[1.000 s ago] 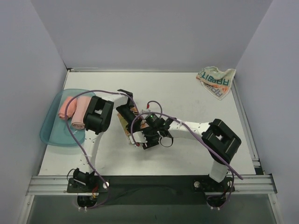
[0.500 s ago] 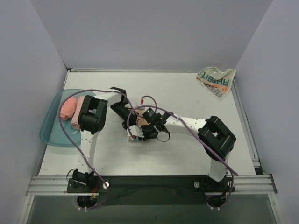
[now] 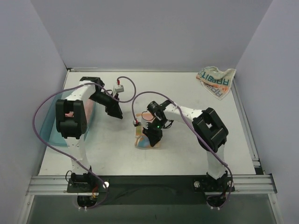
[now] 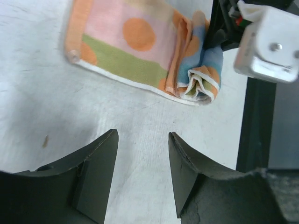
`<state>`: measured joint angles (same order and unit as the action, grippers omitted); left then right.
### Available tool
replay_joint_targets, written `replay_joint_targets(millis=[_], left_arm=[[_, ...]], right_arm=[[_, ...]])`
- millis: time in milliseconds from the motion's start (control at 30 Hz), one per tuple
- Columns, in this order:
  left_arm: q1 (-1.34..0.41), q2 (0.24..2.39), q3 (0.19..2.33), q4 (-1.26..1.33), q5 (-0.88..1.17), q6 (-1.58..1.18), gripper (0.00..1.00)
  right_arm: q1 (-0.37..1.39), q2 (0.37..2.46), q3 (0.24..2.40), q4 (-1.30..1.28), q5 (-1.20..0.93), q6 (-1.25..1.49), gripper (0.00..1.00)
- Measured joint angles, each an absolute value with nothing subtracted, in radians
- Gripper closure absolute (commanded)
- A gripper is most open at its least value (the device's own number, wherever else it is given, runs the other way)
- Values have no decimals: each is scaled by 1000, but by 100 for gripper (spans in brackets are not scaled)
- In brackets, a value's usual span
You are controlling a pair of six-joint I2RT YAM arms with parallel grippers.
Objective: Roll the towels
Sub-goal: Roll the towel
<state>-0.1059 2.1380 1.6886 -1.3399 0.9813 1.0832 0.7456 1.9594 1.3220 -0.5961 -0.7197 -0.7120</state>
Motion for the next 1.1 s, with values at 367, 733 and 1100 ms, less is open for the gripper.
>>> replay_joint_targets(millis=[367, 733, 1100], left_arm=[[32, 1752, 1427, -1024, 948, 920, 39], [-537, 1229, 883, -621, 650, 993, 32], [-805, 1373, 781, -284, 422, 1023, 35]], right_arm=[[649, 2157, 1513, -807, -948, -654, 100], [570, 2375, 1690, -1058, -1148, -692, 100], [556, 2483, 1819, -1201, -1183, -704, 100]])
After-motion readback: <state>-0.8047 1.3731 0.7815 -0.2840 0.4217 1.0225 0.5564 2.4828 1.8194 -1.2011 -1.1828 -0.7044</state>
